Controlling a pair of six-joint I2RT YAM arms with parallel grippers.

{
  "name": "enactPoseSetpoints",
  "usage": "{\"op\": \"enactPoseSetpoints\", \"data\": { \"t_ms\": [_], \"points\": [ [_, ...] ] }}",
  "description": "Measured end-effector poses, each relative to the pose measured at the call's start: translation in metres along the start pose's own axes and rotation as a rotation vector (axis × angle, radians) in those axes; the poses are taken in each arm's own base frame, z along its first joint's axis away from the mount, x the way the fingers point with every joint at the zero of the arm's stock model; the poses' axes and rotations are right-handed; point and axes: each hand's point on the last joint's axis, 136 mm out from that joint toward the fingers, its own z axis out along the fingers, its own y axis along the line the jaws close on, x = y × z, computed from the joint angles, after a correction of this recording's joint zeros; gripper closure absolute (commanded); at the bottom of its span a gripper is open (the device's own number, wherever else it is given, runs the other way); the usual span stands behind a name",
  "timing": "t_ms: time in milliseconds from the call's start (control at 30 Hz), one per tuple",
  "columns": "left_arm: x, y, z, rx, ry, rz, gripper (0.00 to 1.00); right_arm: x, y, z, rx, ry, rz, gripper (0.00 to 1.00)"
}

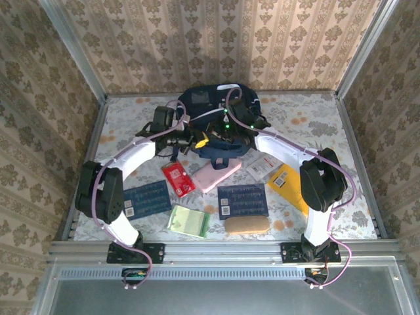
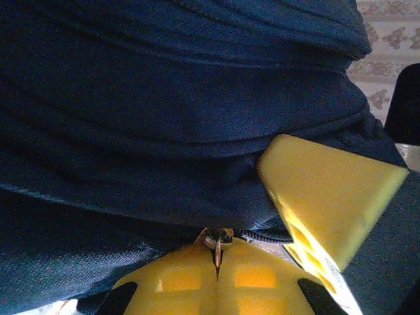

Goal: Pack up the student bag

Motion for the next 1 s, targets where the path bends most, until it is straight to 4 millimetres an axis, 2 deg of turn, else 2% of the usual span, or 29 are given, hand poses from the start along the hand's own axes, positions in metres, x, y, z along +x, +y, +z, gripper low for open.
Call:
{"op": "enactPoseSetpoints", "data": {
  "t_ms": [133,233,367,533,867,1000],
  "points": [
    [0.001,-0.016,-0.017,-0.064,0.029,0.122,1.0,-0.006,0.01,-0.007,-0.015,0.008,-0.047,1.0],
    [0.005,-0.018,-0.027,-0.111,0.052,0.219,1.0,-0.009,0.013,-0.011,-0.036,0.017,-0.049,1.0],
    [0.015,-0.006,-0.031,-0.172,0.095,0.295,1.0,0.0,0.013,-0.013,-0.06,0.066,-0.038,1.0],
    [0.016,0.011,-0.036,-0.26,0.118,0.362,1.0,0.006,0.011,-0.016,-0.058,0.094,-0.038,1.0],
    [-0.001,0.046,-0.038,-0.405,0.117,0.381,1.0,0.0,0.002,-0.032,-0.054,0.083,-0.022,1.0],
    [-0.011,0.052,-0.041,-0.421,0.088,0.375,1.0,-0.004,0.003,-0.037,-0.066,0.079,-0.001,1.0]
  ]
}}
